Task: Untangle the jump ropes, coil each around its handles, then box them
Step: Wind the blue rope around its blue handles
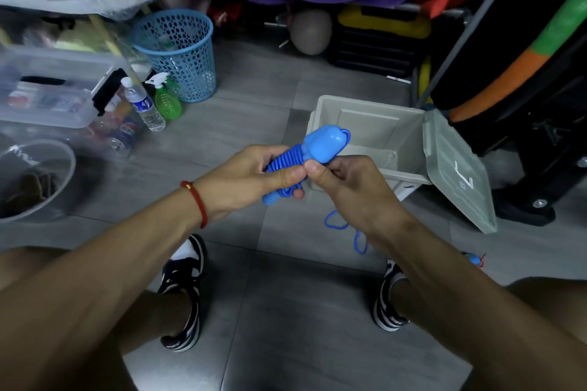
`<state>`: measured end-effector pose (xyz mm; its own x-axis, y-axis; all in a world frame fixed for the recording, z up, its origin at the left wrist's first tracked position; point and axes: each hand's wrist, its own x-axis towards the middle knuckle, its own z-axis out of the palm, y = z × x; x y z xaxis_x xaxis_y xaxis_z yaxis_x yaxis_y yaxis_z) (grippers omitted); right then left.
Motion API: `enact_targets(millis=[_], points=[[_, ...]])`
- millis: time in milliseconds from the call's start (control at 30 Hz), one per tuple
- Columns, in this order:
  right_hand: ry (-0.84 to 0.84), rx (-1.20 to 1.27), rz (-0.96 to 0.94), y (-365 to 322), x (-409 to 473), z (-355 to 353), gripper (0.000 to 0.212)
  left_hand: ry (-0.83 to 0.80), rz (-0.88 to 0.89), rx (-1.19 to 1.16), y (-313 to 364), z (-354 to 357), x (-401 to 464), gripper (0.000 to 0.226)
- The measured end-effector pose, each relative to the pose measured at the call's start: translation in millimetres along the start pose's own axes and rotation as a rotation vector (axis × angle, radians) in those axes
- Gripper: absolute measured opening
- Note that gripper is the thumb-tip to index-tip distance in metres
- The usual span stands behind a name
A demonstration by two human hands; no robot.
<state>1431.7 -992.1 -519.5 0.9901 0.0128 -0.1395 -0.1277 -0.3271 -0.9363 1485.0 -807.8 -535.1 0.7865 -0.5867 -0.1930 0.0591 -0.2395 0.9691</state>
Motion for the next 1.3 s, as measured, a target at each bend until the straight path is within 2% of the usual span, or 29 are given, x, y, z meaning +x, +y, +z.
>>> enact_targets(millis=[167, 267, 367, 467, 533, 600, 667, 700, 767, 867, 967, 1100, 1200, 1300], points=[[0.120, -0.119, 0.026, 7.8, 9.7, 11.4, 0.036, 0.234, -0.025, 0.000, -7.7, 3.9, 14.2, 0.032], [0.046, -0.226, 0.057, 7.1, 9.9, 9.0, 0.031, 0.399, -0.032, 0.141, -16.5, -2.0, 21.1, 0.027], [-0.015, -0.295, 0.068, 2.8, 4.1, 5.8, 0.031, 0.490, -0.048, 0.321, -23.4, -13.1, 24.4, 0.038], [-0.046, -0.446, -0.009, -3.3, -1.9, 2.2, 0.027, 0.485, -0.022, 0.510, -25.6, -7.9, 24.5, 0.040], [-0.069, -0.714, -0.101, -6.9, -5.0, 1.3, 0.024, 0.490, -0.003, 0.632, -25.7, -2.8, 23.9, 0.041], [-0.026, -0.996, -0.289, -8.2, -7.2, 0.3, 0.015, 0.493, -0.014, 0.743, -24.2, 1.7, 22.5, 0.043], [0.023, -1.259, -0.471, -9.7, -5.2, -4.0, 0.024, 0.446, -0.021, 0.833, -22.7, 6.6, 20.3, 0.042], [0.035, -1.327, -0.486, -14.7, -4.6, -7.5, 0.029, 0.408, -0.010, 0.893, -20.7, 10.6, 18.9, 0.041], [0.037, -1.404, -0.515, -13.6, 0.5, -15.5, 0.025, 0.320, 0.028, 1.010, -14.2, 18.4, 15.5, 0.042], [0.000, -1.226, -0.455, -10.1, 3.8, -31.6, 0.022, 0.179, 0.093, 1.047, -4.6, 25.4, 9.1, 0.042], [-0.022, -0.996, -0.444, -6.2, 9.7, -44.7, 0.021, 0.104, 0.152, 1.039, 2.5, 28.0, 1.8, 0.037], [-0.197, -0.762, -0.326, -5.5, 19.8, -57.7, 0.025, 0.036, 0.162, 1.016, 8.1, 25.4, -2.0, 0.031], [-0.313, -0.666, -0.301, -4.5, 24.2, -62.1, 0.016, -0.081, 0.168, 0.987, 8.6, 22.8, -5.0, 0.030], [-0.433, -0.425, -0.257, -6.5, 26.4, -67.1, 0.017, -0.175, 0.188, 0.802, 11.2, 21.3, -10.4, 0.036]])
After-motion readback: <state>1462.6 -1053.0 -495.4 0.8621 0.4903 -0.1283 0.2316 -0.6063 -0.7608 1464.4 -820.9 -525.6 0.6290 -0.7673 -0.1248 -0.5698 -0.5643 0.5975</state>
